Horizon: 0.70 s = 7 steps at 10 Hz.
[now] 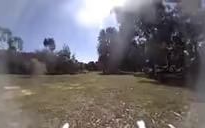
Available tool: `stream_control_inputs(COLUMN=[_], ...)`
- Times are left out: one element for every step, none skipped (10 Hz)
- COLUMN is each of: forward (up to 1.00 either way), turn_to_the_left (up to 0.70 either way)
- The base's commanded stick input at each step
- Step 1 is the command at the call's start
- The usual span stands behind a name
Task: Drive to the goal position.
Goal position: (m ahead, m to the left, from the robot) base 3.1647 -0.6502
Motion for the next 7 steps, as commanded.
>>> stream_control_inputs(forward=[1.00, 1.00, 1.00, 1.00, 1.00, 1.00, 1.00], turn_to_the_left=[0.00, 0.00, 0.00, 0.00, 0.00, 0.00, 0.00])
